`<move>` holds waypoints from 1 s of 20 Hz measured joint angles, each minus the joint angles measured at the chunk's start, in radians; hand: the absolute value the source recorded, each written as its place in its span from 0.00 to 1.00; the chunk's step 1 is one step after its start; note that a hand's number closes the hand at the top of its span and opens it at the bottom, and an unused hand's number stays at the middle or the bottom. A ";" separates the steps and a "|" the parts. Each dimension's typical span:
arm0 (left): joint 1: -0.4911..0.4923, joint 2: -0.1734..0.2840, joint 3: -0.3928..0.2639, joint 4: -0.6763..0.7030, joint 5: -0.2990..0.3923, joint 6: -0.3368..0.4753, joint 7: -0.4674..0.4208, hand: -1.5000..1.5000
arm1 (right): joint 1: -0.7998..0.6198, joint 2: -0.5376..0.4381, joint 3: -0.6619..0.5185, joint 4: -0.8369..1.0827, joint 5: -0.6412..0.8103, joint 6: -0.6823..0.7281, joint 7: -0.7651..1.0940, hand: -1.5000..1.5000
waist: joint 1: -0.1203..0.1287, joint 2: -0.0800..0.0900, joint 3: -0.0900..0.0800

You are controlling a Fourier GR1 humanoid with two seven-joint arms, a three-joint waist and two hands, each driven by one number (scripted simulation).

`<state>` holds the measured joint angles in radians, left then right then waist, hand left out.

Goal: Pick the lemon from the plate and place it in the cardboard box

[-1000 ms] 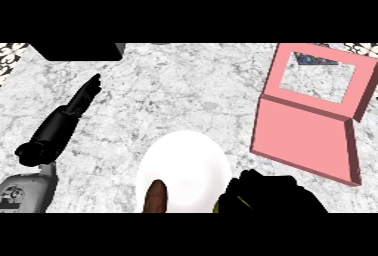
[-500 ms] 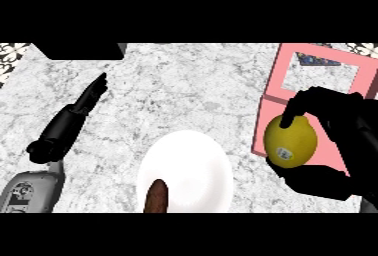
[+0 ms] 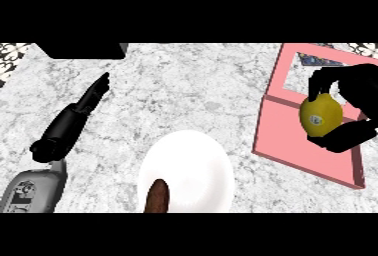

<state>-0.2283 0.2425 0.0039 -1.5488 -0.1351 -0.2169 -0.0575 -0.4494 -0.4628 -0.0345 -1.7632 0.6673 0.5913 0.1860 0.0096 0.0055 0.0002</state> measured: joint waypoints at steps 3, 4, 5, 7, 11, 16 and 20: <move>0.012 0.002 0.002 -0.006 -0.001 -0.007 -0.007 0.50 | -0.032 -0.066 -0.009 0.123 -0.003 0.046 -0.084 1.00 | 0.003 -0.001 0.000; 0.012 0.005 0.006 0.002 0.002 -0.011 -0.014 0.50 | -0.046 -0.078 0.003 0.165 0.012 0.053 -0.096 1.00 | 0.005 0.000 0.000; 0.019 0.008 0.008 -0.006 0.005 -0.017 -0.013 0.50 | -0.051 -0.095 0.009 0.207 0.024 0.058 -0.119 1.00 | 0.006 -0.001 0.000; 0.014 0.003 0.008 -0.006 0.003 -0.015 -0.007 0.50 | -0.057 -0.118 0.022 0.279 0.040 0.068 -0.166 0.00 | 0.005 -0.001 0.000; 0.015 0.001 0.015 0.008 -0.001 -0.015 -0.025 0.50 | -0.073 -0.172 0.033 0.375 0.023 0.119 -0.310 0.00 | 0.002 -0.002 0.000; 0.008 0.001 0.025 -0.006 0.006 -0.018 -0.001 0.50 | -0.096 -0.140 -0.036 0.430 -0.075 0.115 -0.437 0.00 | -0.001 -0.004 0.001; 0.019 0.008 0.030 -0.009 0.009 -0.025 -0.008 0.50 | -0.115 -0.022 -0.195 0.503 -0.265 0.102 -0.445 0.00 | -0.008 -0.006 0.002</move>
<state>-0.2095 0.2500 0.0342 -1.5574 -0.1259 -0.2414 -0.0654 -0.5645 -0.4846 -0.2298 -1.2604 0.4023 0.6930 -0.2593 0.0017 -0.0008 0.0017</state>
